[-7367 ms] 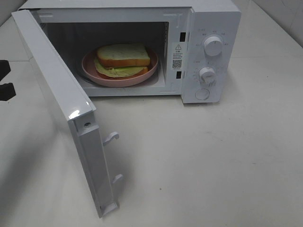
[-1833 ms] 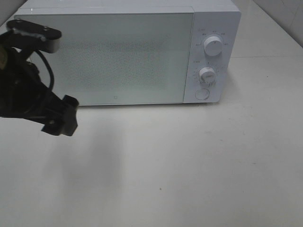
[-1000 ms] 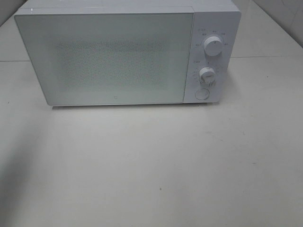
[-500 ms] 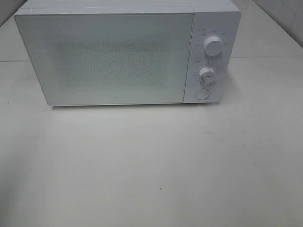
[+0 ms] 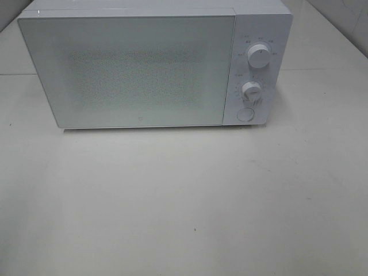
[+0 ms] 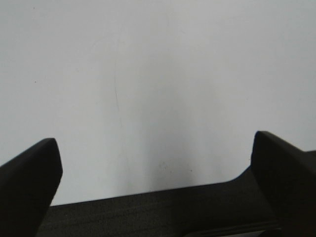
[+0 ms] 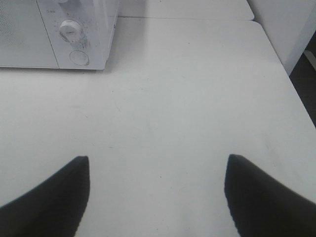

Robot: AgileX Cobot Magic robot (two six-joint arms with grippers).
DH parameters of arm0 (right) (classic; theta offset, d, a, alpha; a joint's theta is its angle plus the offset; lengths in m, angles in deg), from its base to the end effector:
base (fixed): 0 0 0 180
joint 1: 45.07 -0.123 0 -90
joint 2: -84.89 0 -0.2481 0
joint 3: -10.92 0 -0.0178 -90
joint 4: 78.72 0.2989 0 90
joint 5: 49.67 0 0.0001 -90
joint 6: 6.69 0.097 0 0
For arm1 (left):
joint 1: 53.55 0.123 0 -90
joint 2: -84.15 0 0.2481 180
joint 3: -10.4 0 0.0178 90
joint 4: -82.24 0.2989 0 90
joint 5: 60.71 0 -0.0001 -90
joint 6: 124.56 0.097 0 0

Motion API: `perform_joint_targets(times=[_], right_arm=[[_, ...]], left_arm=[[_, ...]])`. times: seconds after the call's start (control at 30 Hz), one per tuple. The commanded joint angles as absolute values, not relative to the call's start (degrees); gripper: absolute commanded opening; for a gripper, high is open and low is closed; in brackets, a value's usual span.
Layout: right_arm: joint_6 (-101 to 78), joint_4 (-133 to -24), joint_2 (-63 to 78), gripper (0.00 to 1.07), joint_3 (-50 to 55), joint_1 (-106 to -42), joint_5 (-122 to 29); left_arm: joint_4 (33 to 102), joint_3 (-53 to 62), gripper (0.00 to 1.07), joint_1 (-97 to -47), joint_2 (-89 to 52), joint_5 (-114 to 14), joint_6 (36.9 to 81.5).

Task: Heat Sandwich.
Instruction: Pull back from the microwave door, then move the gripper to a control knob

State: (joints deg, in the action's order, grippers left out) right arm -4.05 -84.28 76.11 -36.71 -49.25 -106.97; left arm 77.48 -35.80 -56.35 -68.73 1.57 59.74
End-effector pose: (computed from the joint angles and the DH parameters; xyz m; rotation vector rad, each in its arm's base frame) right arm 0.0829 -0.0019 0.3023 -0.0257 1.9810 -0.0377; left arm 0.1276 -0.0134 0.2699 0.1362 2.3605 -0.0930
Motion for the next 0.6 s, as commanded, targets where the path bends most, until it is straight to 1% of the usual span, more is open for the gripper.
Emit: perform_joint_targets(times=[0.03,0.2,0.33,0.37,0.4,0.47,0.6], right_arm=[[-4.45,-84.22,77.77,0.74,-36.77,-48.85,-106.68],[-4.45,-84.22,77.77,0.74,-36.77,-48.85,-106.68],[-4.45,-84.22,77.77,0.74,-36.77,-48.85,-106.68],[-4.45,-84.22,77.77,0.74,-36.77,-48.85,-106.68],[-4.28,-84.22,77.77,0.74,-36.77,-48.85,-106.68],[-4.28,-84.22,77.77,0.74,-36.77,-48.85,-106.68],[-4.28,-84.11,77.77,0.74,-36.77,-48.85,-106.68]], left_arm=[[77.02,-35.97,1.0,-56.13,-70.8,0.83,59.56],[76.8,-35.97,1.0,-56.13,-74.69,0.83,59.56],[76.8,-35.97,1.0,-53.43,-79.68,0.77,59.56],[76.8,-35.97,1.0,-53.43,-79.68,0.77,59.56],[76.8,-35.97,1.0,-52.57,-82.54,0.77,59.56],[76.8,-35.97,1.0,-52.52,-87.3,0.77,59.56],[76.74,-35.91,1.0,-52.57,-88.1,0.71,59.56]])
